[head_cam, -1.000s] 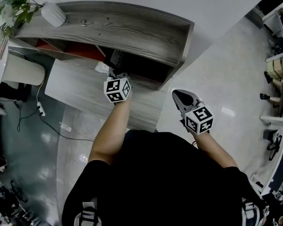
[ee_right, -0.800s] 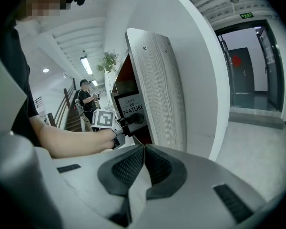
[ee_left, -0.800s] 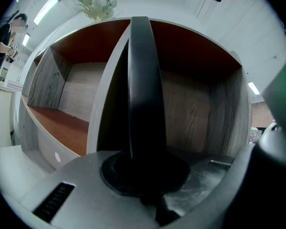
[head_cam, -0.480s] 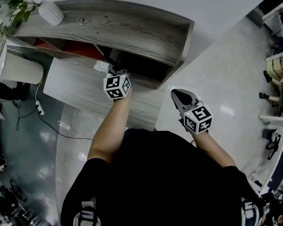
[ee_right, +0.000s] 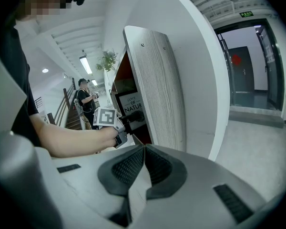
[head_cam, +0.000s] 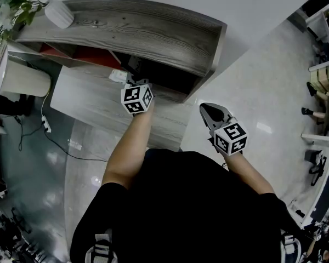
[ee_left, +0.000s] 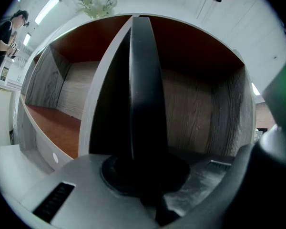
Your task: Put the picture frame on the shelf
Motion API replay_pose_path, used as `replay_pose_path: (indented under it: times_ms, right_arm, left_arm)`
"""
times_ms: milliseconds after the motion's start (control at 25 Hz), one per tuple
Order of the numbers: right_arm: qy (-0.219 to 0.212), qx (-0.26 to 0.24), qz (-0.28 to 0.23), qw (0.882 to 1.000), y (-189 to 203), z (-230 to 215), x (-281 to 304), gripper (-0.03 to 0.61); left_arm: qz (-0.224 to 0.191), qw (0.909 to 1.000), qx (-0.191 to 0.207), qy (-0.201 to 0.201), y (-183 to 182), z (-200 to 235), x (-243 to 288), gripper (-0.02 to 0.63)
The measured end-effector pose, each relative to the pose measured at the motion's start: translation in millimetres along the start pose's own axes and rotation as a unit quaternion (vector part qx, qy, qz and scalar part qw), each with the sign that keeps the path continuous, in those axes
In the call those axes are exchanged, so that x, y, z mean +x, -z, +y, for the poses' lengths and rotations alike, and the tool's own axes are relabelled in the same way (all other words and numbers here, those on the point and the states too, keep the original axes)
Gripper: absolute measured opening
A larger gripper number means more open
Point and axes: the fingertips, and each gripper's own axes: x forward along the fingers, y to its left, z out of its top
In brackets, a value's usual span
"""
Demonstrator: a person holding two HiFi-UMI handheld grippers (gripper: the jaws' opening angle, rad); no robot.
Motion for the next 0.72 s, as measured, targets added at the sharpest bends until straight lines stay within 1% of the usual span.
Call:
replay_pose_path:
  times_ms: [720]
  right_arm:
    - [-0.003,-0.006,-0.003,1.0,-2.5,-0.1,-1.7,0.015]
  left_arm:
    - [0.005,1.0,0.005,-0.001,-0.3,-0.6,0.7,0.029]
